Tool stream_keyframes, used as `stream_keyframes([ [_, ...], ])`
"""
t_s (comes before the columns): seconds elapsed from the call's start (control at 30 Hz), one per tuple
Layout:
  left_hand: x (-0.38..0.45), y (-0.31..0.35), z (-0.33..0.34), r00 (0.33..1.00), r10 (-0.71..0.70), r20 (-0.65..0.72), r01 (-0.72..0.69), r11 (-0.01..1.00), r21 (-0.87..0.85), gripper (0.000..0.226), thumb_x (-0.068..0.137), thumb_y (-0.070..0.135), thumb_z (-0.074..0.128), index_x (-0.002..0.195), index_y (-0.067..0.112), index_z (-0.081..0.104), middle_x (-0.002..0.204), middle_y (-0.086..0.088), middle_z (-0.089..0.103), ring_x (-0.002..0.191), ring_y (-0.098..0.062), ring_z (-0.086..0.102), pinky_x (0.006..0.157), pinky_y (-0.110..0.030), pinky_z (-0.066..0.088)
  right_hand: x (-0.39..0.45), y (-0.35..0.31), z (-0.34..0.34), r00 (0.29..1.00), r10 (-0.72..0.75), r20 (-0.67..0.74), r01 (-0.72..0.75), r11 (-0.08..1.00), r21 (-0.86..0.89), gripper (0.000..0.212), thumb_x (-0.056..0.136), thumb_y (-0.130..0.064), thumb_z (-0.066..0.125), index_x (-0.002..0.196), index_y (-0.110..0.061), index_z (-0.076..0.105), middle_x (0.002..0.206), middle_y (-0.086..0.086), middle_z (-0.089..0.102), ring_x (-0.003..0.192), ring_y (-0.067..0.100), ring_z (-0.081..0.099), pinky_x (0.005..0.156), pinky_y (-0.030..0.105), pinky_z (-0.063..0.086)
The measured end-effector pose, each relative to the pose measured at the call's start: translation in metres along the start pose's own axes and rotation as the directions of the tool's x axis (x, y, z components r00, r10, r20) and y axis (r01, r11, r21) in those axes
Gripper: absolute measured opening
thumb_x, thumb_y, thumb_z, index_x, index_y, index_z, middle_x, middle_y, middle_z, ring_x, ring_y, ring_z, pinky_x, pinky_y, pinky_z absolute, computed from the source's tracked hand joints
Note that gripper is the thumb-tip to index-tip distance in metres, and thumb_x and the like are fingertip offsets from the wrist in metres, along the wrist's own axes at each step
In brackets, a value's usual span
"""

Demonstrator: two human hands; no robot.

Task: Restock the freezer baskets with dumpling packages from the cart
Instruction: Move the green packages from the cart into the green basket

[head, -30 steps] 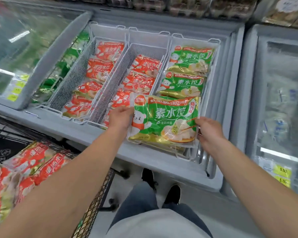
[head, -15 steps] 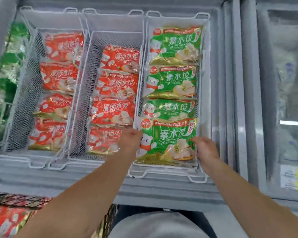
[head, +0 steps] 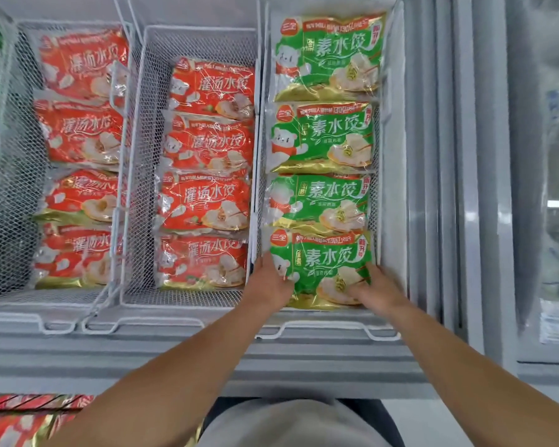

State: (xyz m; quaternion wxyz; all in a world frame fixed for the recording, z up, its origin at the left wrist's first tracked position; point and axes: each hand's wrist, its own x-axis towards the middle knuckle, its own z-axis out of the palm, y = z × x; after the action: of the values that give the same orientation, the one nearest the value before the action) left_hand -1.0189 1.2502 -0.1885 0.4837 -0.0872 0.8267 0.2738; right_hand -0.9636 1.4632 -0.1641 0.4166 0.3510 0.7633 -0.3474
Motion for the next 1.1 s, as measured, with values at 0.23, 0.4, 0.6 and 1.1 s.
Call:
stream_keyframes([
  [0.23, -0.010, 0.000, 0.009, 0.991, 0.063, 0.114, -0.084, 0.978, 0.191, 0.053, 0.095, 0.026, 0.054, 0.143, 0.006, 0.041, 0.145, -0.016, 0.046, 0.123, -0.028, 0.050, 0.095, -0.033, 0.043, 0.002, 0.004, 0.009, 0.996, -0.090, -0.021, 0.078, 0.941, -0.330, 0.059, 0.087, -0.049, 0.059, 0.136, -0.017, 0.052, 0.135, 0.007, 0.056, 0.124, 0.024, 0.051, 0.096, 0.030, 0.043],
  [0.4, -0.013, -0.005, 0.018, 0.987, 0.037, 0.158, -0.062, 0.985, 0.158, 0.067, 0.096, 0.031, 0.055, 0.152, 0.006, 0.029, 0.155, -0.014, 0.035, 0.130, -0.030, 0.047, 0.104, -0.038, 0.042, 0.001, 0.011, 0.015, 0.980, -0.089, 0.176, 0.139, 0.945, -0.295, 0.067, 0.094, -0.030, 0.056, 0.153, -0.013, 0.029, 0.156, 0.005, 0.036, 0.140, 0.023, 0.038, 0.103, 0.023, 0.032],
  [0.6, -0.037, -0.001, 0.017, 0.998, 0.038, 0.049, -0.043, 0.995, 0.091, 0.059, 0.098, 0.037, 0.054, 0.150, 0.015, 0.038, 0.155, -0.012, 0.038, 0.135, -0.030, 0.043, 0.105, -0.033, 0.036, -0.010, 0.021, 0.008, 0.965, -0.200, 0.171, 0.241, 0.932, -0.269, 0.073, 0.095, -0.036, 0.060, 0.155, -0.013, 0.027, 0.160, 0.008, 0.029, 0.144, 0.026, 0.032, 0.110, 0.028, 0.029],
  [1.1, -0.249, -0.108, 0.075, 0.706, -0.229, -0.670, -0.235, 0.817, -0.527, 0.023, 0.092, 0.022, 0.065, 0.114, 0.016, 0.070, 0.101, 0.003, 0.066, 0.099, -0.016, 0.064, 0.082, -0.027, 0.050, -0.148, 0.007, 0.055, 0.558, -0.812, 0.170, 0.792, 0.459, -0.402, 0.038, 0.089, -0.022, 0.063, 0.126, -0.013, 0.061, 0.127, 0.008, 0.062, 0.114, 0.025, 0.058, 0.093, 0.031, 0.043],
])
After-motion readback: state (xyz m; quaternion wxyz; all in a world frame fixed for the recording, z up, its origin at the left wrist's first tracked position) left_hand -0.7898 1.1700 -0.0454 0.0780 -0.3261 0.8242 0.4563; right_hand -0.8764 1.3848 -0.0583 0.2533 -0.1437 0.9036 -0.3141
